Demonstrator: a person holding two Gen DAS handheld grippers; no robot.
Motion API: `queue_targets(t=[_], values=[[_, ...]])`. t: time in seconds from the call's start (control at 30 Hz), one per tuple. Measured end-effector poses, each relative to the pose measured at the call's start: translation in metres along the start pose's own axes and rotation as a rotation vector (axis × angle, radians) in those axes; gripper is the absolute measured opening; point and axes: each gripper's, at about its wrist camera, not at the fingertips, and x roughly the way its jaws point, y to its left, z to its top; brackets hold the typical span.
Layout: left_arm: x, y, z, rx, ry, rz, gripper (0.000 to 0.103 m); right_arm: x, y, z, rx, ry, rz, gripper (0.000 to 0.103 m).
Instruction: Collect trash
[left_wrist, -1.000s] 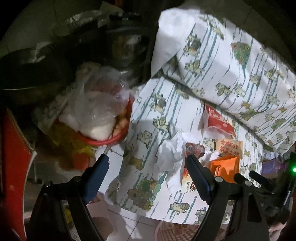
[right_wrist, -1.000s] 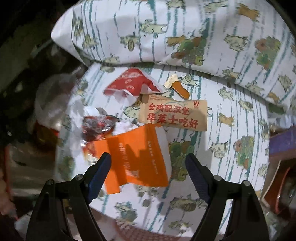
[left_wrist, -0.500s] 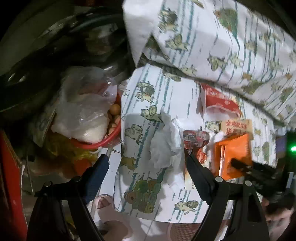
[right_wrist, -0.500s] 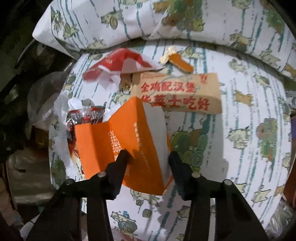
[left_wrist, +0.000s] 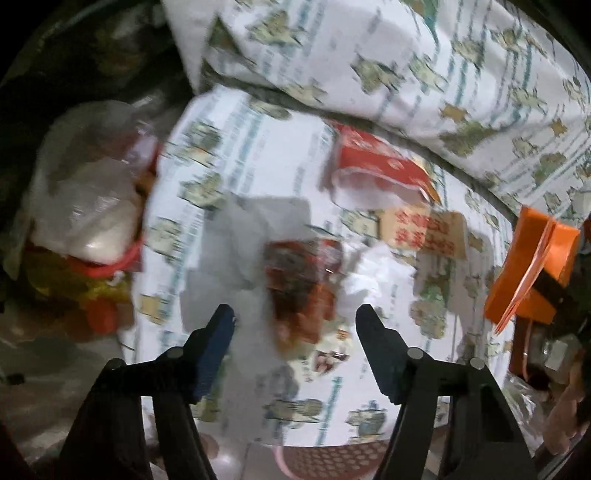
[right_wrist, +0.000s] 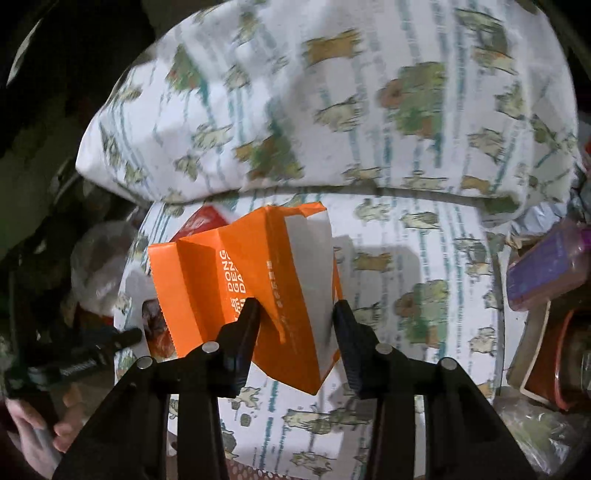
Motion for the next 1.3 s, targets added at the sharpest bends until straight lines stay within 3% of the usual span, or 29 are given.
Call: queue_targets(t=[0.17, 0.37, 0.5, 0.63, 0.8, 0.87, 0.9, 0.93, 1.13, 1.3], values=[[0.019, -0.021, -0.005, 0.038, 0.027, 0.007, 0.067, -0.006, -0.026, 0.003, 0.058, 0.012, -0.005, 0.04], [0.024, -0.047, -0.001, 0.101, -0.022, -0.005, 0.067, -0.008, -0.034, 0.003, 0.086, 0.024, 0.013, 0.04], [0.033, -0.061, 0.005, 0.109, -0.021, -0.012, 0.065, -0.015, -0.041, 0.008, 0.088, -0.011, -0.03, 0.04], [0.054, -0.068, 0.008, 0.092, 0.012, -0.002, 0.047, -0.015, -0.056, 0.014, 0.14, 0.003, -0.017, 0.04], [0.071, -0.069, 0.009, 0.074, 0.038, 0.026, 0.031, -0.014, -0.06, 0.019, 0.145, 0.009, -0.014, 0.04], [0.069, -0.07, 0.008, 0.082, 0.023, 0.031, 0.02, -0.015, -0.058, 0.02, 0.136, 0.006, -0.021, 0.04], [0.068, -0.071, 0.008, 0.087, 0.019, 0.038, 0.009, -0.015, -0.058, 0.019, 0.133, 0.005, -0.023, 0.04], [0.063, -0.072, 0.007, 0.103, 0.007, 0.039, 0.005, -0.015, -0.057, 0.019, 0.128, 0.005, -0.025, 0.04], [0.023, -0.081, 0.003, 0.172, -0.105, 0.035, 0.003, -0.019, -0.055, 0.017, 0.113, -0.002, -0.031, 0.04], [-0.002, -0.078, 0.009, 0.142, -0.132, -0.023, 0.002, -0.025, -0.053, 0.014, 0.114, -0.012, -0.022, 0.04]])
